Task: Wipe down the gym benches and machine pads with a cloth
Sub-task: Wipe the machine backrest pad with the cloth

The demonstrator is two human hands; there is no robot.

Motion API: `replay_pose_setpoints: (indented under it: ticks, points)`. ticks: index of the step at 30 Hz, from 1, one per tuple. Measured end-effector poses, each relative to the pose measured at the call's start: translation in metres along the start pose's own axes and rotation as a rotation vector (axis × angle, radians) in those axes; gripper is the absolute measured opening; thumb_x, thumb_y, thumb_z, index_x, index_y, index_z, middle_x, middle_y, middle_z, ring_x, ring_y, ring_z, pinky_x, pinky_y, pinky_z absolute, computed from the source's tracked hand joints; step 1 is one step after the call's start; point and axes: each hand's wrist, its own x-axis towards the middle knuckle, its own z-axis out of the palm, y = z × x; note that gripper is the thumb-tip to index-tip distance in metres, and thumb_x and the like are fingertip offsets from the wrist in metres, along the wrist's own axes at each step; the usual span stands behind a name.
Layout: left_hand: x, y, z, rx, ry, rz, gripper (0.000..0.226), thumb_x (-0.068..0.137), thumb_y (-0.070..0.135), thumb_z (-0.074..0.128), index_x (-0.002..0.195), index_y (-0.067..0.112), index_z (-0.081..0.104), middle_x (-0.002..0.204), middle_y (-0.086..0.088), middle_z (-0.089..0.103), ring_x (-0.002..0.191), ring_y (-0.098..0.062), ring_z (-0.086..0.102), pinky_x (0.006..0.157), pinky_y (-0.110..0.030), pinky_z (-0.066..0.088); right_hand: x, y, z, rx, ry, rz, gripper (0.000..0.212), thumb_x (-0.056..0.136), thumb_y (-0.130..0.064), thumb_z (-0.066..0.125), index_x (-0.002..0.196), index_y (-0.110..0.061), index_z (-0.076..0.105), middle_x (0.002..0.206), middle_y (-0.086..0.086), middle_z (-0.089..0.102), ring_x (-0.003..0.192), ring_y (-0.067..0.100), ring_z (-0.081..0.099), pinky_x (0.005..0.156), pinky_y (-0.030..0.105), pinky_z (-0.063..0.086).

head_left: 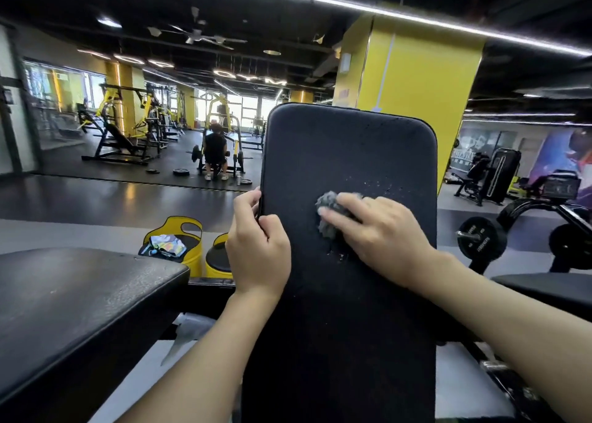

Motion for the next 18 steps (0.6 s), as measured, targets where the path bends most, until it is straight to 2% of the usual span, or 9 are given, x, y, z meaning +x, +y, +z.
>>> replay_pose_setpoints:
  ticks: [2,4,7,8,9,12,14,16,18]
  points:
    - [0.000,0.001,0.000,-0.001,-0.006,0.009,0.039,0.086,0.011,0.039,0.120,0.003,0.056,0.110,-0.010,0.068,0.105,-0.026,0.065,0.081,-0.027,0.046,0.002,0.004,0.001,-0.024,0.100,0.310,0.036,0.085,-0.004,0.053,0.116,-0.012,0.071,0.107,0.013,0.065,0.062,0.029,0.058,0.051,0.033,0.045]
    - [-0.001,0.001,-0.001,0.006,0.000,0.025,0.038,0.086,0.010,0.039,0.120,0.002,0.056,0.110,-0.011,0.068,0.105,-0.028,0.065,0.081,-0.031,0.048,-0.004,-0.020,0.010,-0.023,0.144,0.371,0.035,0.085,-0.003,0.052,0.115,-0.009,0.071,0.106,0.013,0.065,0.063,0.028,0.058,0.051,0.033,0.047]
    - [0.001,0.001,0.000,0.033,0.012,0.031,0.038,0.086,0.010,0.039,0.118,0.002,0.057,0.110,-0.015,0.068,0.105,-0.031,0.065,0.084,-0.034,0.050,-0.017,-0.038,0.006,0.061,0.034,-0.008,0.032,0.096,-0.006,0.046,0.117,-0.009,0.068,0.107,0.012,0.065,0.063,0.027,0.054,0.052,0.035,0.044]
    - [0.001,0.001,0.001,0.039,0.010,0.032,0.038,0.085,0.009,0.040,0.118,0.001,0.057,0.110,-0.015,0.068,0.105,-0.032,0.065,0.083,-0.031,0.049,-0.019,-0.028,0.002,0.059,-0.007,-0.093,0.031,0.096,-0.007,0.047,0.119,-0.010,0.067,0.108,0.011,0.065,0.063,0.026,0.053,0.052,0.035,0.043]
    - [0.000,0.001,0.001,0.040,0.008,0.034,0.037,0.085,0.009,0.040,0.118,0.001,0.057,0.109,-0.014,0.068,0.105,-0.031,0.065,0.082,-0.026,0.046,-0.019,-0.015,-0.001,0.042,-0.017,-0.087,0.031,0.095,-0.006,0.049,0.120,-0.011,0.067,0.108,0.010,0.065,0.062,0.026,0.052,0.052,0.035,0.043]
    - [0.000,0.003,0.000,0.036,-0.001,0.033,0.036,0.086,0.009,0.040,0.117,0.002,0.057,0.106,-0.009,0.067,0.103,-0.029,0.065,0.078,-0.016,0.039,-0.012,0.006,-0.002,-0.008,0.107,0.358,0.037,0.085,-0.006,0.053,0.117,-0.013,0.071,0.105,0.010,0.066,0.055,0.028,0.052,0.048,0.034,0.045]
    - [0.000,0.002,0.000,0.041,-0.002,0.039,0.037,0.086,0.010,0.039,0.118,0.003,0.056,0.106,-0.009,0.067,0.103,-0.029,0.065,0.079,-0.022,0.044,-0.012,-0.012,0.003,-0.021,0.121,0.473,0.037,0.085,-0.008,0.051,0.116,-0.012,0.071,0.103,0.011,0.066,0.054,0.029,0.054,0.047,0.034,0.045]
    - [0.000,0.002,0.000,0.050,-0.001,0.044,0.037,0.086,0.011,0.039,0.119,0.003,0.056,0.108,-0.013,0.068,0.104,-0.031,0.065,0.081,-0.037,0.052,-0.022,-0.032,0.006,0.013,0.087,0.246,0.035,0.093,-0.005,0.044,0.116,-0.009,0.069,0.103,0.012,0.066,0.057,0.030,0.055,0.048,0.036,0.045]
    - [0.000,0.001,0.001,0.063,0.001,0.050,0.037,0.087,0.012,0.039,0.118,0.003,0.055,0.107,-0.014,0.067,0.102,-0.031,0.064,0.079,-0.041,0.053,-0.032,-0.024,-0.003,0.061,-0.027,-0.058,0.033,0.097,-0.005,0.044,0.120,-0.009,0.067,0.107,0.013,0.066,0.061,0.028,0.054,0.051,0.036,0.044]
